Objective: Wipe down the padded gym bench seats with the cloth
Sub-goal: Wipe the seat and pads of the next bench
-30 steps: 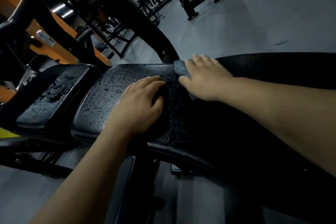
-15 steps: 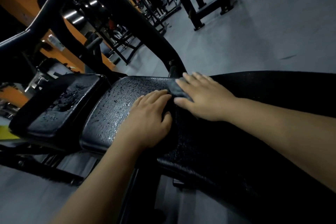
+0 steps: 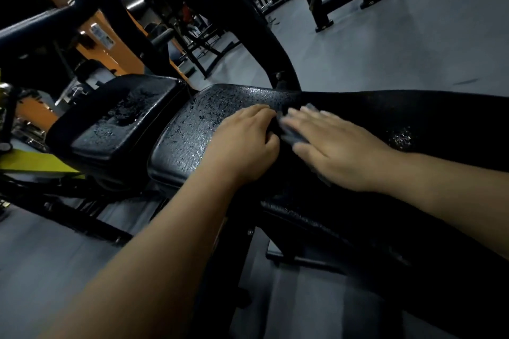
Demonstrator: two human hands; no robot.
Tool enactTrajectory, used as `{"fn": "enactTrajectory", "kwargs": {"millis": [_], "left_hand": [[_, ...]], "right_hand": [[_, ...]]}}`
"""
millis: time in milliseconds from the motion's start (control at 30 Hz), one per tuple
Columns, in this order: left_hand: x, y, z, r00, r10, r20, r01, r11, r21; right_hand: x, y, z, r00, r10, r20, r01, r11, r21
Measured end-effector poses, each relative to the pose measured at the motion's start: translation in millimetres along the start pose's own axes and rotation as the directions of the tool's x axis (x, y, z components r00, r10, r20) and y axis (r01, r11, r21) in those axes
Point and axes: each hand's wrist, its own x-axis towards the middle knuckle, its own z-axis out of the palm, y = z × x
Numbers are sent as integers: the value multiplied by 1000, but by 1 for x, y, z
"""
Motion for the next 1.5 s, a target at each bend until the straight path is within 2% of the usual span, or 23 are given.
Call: {"fn": "enactTrajectory", "kwargs": {"millis": [33, 100, 167, 233, 300, 367, 467, 533, 600, 700, 800, 867, 933, 1000, 1067, 1100, 1200, 1233, 1300, 1367, 1433, 1500], "left_hand": [[1, -2, -3, 1000, 16, 22, -16, 1000, 15], [3, -12, -8, 995, 53, 79, -59, 994, 87], [3, -28, -12, 993, 37, 111, -55, 986, 156], [2, -38, -13, 994, -41, 105, 28, 992, 122], [3, -37, -11, 993, -73, 90, 66, 995, 69], [2, -36, -11, 996, -71, 56, 70, 997, 13], [2, -37, -11, 997, -67, 43, 67, 998, -2], [5, -37, -9, 997, -65, 47, 64, 997, 32], [6, -37, -9, 997, -70, 39, 68, 997, 38], [6, -38, -9, 995, -95, 34, 94, 996, 5], [6, -40, -17, 995, -52, 84, 53, 998, -15], [4, -49, -26, 991, -7, 136, 7, 1000, 0], [-5, -62, -29, 986, 13, 169, -24, 998, 61], [-17, -71, -29, 985, 16, 170, -38, 991, 126], [-26, -76, -27, 989, 5, 150, -25, 991, 131], [-30, -77, -26, 991, -3, 136, -14, 993, 121], [-35, -80, -24, 997, -21, 76, 12, 994, 113], [-36, -77, -21, 998, -37, 53, 31, 993, 110], [-36, -72, -20, 995, -95, -10, 95, 989, 109], [-35, -65, -22, 990, -135, -43, 138, 985, 103], [-33, -66, -24, 981, -185, -51, 189, 978, 84], [-33, -73, -25, 970, -235, -56, 238, 969, 63]], "right_hand": [[-13, 5, -3, 999, -37, 33, 37, 999, -10], [-13, 25, -10, 998, 3, 68, 1, 998, -59], [16, 35, -10, 987, 158, 20, -155, 983, -102], [52, 15, -1, 959, 281, -32, -282, 950, -134], [67, -15, 10, 968, 247, -37, -249, 958, -143], [51, -36, 16, 992, 123, -6, -123, 985, -123], [10, -27, 7, 1000, 5, 29, -2, 997, -81], [12, -5, -2, 997, 69, 37, -66, 994, -92], [37, 8, -5, 980, 198, 1, -197, 975, -99], [58, -16, 3, 962, 270, -27, -271, 953, -132], [15, -42, 13, 998, 47, 36, -43, 993, -106], [-23, -40, 6, 992, -84, 97, 88, 995, -36], [-34, -20, -1, 989, -80, 123, 86, 996, -38], [-19, -16, 1, 997, 38, 70, -32, 997, -77], [1, -42, 10, 990, 140, 34, -136, 985, -106], [4, -59, 15, 992, 123, 41, -117, 986, -117], [-16, -86, 21, 990, -108, 87, 114, 991, -69], [-24, -81, 18, 986, -125, 112, 129, 991, -28], [-13, -61, 9, 992, -75, 104, 77, 997, -20], [22, -45, 7, 996, 73, 54, -68, 995, -79], [58, -51, 14, 978, 207, -14, -207, 969, -133], [71, -71, 23, 971, 237, -23, -238, 961, -142]]}}
